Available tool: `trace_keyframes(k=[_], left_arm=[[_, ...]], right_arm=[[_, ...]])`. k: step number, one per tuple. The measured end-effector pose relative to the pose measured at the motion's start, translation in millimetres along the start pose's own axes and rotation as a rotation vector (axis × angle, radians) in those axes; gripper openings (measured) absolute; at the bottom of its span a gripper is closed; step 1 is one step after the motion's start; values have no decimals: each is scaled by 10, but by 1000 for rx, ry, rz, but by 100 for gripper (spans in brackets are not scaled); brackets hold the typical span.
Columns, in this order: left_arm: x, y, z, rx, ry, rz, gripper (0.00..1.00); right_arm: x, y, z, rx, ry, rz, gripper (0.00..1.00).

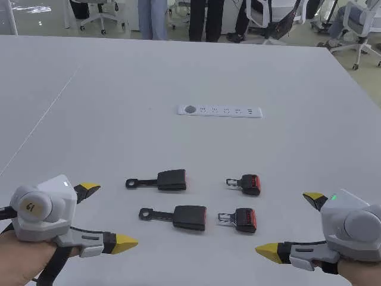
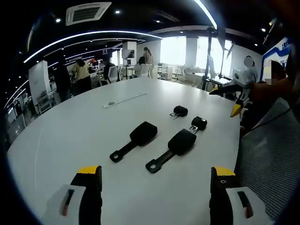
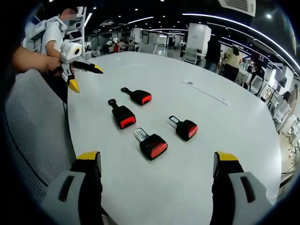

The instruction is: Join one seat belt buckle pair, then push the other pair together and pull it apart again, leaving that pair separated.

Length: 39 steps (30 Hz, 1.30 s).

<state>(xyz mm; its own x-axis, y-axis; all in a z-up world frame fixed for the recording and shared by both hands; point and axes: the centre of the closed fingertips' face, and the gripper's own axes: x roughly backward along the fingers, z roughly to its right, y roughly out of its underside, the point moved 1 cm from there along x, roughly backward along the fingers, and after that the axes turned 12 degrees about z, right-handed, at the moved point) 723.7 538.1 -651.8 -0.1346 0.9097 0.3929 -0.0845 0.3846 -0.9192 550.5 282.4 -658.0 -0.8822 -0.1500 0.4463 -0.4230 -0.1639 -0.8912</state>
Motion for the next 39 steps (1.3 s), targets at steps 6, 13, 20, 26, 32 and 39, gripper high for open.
trace_keyframes(k=[6,13,20,26,32,39], left_arm=[[-13,-8,6,5,3,0,97],[-26,-6,-3,3,4,-3,97],[-35,-9,-6,3,7,-4,97],[-37,1,-13,2,8,-8,96],[-35,12,1,-16,15,-19,96],[-28,8,4,-19,15,-18,95]], right_arm=[[5,-11,25,1,2,1,99],[3,-28,48,8,1,0,99],[-5,-28,45,12,-3,-4,99],[-7,-33,34,15,-4,-5,99],[3,-24,26,16,-2,-8,99],[10,-6,22,17,1,-11,99]])
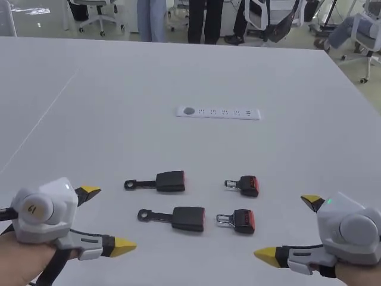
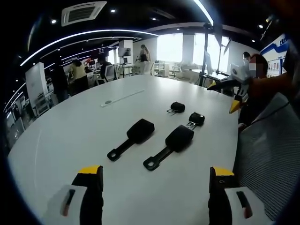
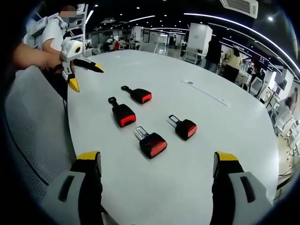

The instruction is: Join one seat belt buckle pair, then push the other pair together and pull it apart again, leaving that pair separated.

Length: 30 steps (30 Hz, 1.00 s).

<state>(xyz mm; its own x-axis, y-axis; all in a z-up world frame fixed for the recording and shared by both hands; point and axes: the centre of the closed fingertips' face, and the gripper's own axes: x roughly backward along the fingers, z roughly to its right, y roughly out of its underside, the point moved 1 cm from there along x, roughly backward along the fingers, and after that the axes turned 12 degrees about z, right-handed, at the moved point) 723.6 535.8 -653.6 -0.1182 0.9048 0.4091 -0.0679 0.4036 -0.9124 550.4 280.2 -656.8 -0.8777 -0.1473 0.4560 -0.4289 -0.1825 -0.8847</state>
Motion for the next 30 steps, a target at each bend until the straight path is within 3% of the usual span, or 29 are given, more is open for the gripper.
trace_keyframes(k=[10,17,20,30], left_arm=[[13,1,6,-12,1,-6,95],[10,36,38,-39,16,-38,93],[11,48,50,-47,23,-51,91],[17,75,54,-43,16,-86,87]], right_arm=[[-1,4,-14,9,-1,-4,99],[-5,4,-8,22,-4,-7,98],[8,59,-42,36,-28,-47,93],[-8,2,-68,56,-37,-53,85]])
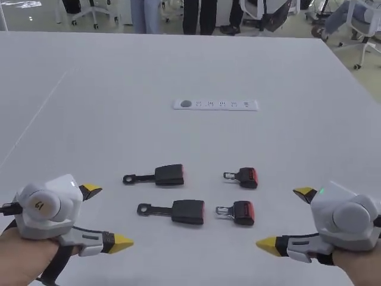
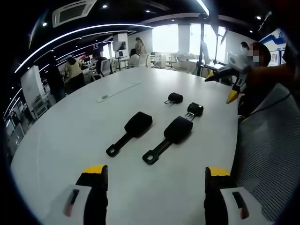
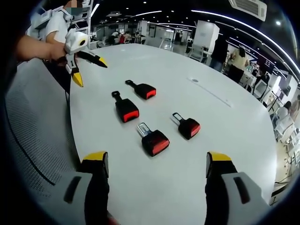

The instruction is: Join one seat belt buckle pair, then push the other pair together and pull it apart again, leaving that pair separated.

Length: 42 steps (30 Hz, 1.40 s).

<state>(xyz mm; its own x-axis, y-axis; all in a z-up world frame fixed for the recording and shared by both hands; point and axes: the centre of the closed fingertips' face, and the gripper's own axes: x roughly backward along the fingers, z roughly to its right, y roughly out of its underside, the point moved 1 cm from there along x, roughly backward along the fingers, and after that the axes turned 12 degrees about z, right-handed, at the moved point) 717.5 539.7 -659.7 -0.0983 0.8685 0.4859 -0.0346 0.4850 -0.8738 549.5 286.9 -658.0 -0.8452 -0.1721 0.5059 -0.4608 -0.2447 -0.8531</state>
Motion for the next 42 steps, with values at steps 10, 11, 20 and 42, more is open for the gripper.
trace_keyframes(k=[10,11,20,42], left_arm=[[-66,-39,129,-27,51,-12,85],[-71,-40,141,-32,57,-15,85],[-138,-100,199,-100,119,-46,82],[-623,-178,234,-190,250,-95,75]], right_arm=[[-14,-63,-27,95,-39,-1,74],[-25,-68,-28,100,-46,1,73],[-139,-92,18,148,-101,-20,67],[-360,-49,116,233,-188,-82,62]])
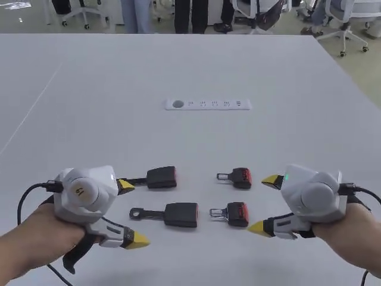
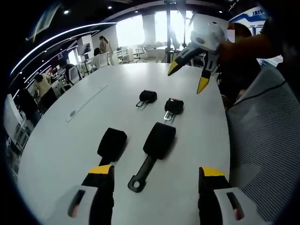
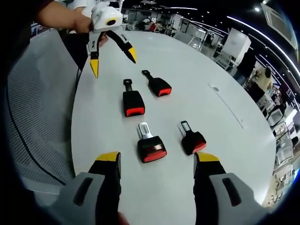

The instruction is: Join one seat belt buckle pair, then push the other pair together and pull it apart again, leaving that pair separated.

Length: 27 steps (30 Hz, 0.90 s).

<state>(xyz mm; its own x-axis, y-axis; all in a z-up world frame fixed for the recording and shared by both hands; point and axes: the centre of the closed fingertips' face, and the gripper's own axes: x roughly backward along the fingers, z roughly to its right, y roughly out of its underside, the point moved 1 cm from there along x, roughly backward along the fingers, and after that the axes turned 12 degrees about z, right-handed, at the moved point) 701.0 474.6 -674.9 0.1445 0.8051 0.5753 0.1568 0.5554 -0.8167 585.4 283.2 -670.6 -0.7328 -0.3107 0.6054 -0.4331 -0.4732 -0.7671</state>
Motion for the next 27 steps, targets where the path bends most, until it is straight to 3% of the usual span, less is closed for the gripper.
trace_keyframes(k=[7,14,21,27], left_arm=[[-171,16,6,-35,43,-15,71],[-355,-70,-1,-69,99,-9,65],[-516,-83,-43,-92,139,-33,65],[-625,-45,-25,-105,203,-64,62]], right_arm=[[-93,-15,0,23,-59,-15,57],[-220,-29,-75,52,-134,-33,50],[-335,-16,-94,71,-181,-50,48],[-418,45,-123,77,-232,-69,46]])
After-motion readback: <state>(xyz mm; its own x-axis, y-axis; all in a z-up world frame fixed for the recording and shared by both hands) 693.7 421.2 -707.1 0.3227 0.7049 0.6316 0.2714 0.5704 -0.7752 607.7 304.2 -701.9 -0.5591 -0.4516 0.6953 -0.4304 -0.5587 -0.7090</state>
